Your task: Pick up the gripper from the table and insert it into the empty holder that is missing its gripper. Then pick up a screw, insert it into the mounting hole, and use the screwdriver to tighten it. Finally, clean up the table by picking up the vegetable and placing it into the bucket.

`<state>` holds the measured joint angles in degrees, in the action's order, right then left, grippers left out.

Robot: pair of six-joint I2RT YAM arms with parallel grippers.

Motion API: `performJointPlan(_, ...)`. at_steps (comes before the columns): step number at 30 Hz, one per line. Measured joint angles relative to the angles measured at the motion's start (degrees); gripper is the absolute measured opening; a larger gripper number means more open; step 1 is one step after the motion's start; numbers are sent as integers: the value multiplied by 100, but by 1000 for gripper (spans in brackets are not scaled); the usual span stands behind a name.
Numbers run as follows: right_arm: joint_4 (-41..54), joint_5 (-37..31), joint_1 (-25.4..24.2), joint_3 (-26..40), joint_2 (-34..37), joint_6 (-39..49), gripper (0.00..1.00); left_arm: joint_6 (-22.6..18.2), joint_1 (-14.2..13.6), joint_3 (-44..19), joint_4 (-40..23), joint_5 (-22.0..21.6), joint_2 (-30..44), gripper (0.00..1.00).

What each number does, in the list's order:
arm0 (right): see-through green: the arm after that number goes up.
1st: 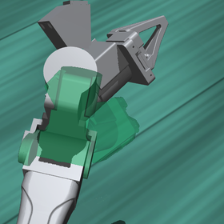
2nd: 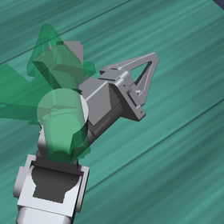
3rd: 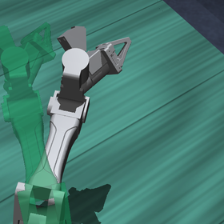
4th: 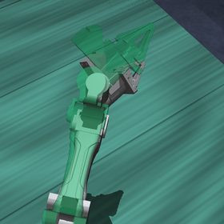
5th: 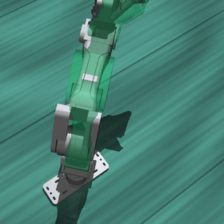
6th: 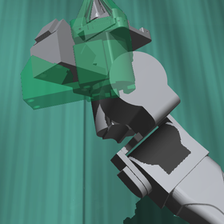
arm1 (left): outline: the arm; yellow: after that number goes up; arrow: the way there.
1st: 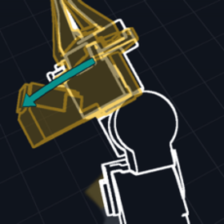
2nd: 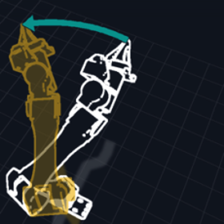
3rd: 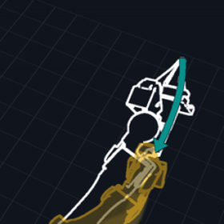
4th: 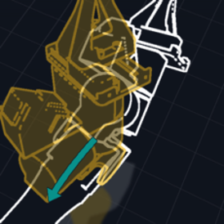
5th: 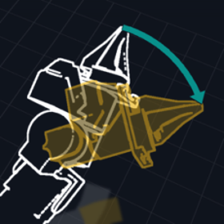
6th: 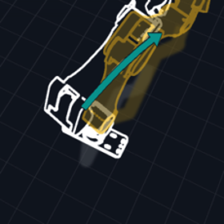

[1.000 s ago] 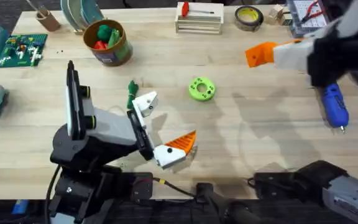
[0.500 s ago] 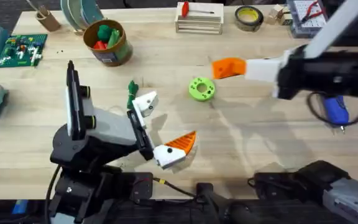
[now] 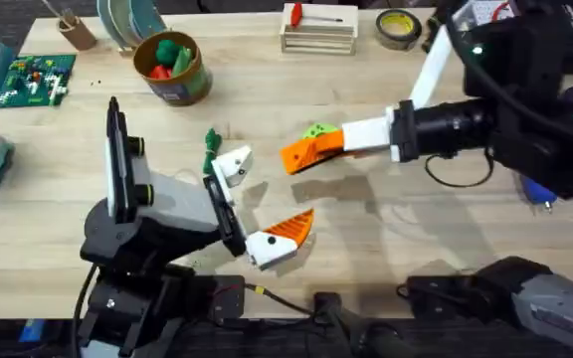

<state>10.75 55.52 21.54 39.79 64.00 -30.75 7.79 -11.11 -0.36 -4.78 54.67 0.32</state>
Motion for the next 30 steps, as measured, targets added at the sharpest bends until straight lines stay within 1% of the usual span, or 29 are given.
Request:
performJointPlan(8, -1174, 1088, 0, 0, 1035, -846, 7, 15, 0, 0, 0, -4, -1, 993)
performJointPlan(13, -1579, 1468, 7, 0, 1528, -1418, 7, 15, 0, 0, 0, -4, 0, 993)
performJointPlan(18, -2122, 1590, 181, -2, 1831, -1900, 7, 15, 0, 0, 0, -4, -1, 993)
performJointPlan(22, -2964, 1612, 463, -2, 1981, -2366, 7, 15, 0, 0, 0, -6, 0, 993)
performJointPlan(24, -3208, 1601, 573, -1, 2045, -2581, 7, 15, 0, 0, 0, -6, 0, 993)
performJointPlan(30, -3291, 1535, 763, -2, 2267, -2931, 7, 16, 0, 0, 4, -44, -2, 993)
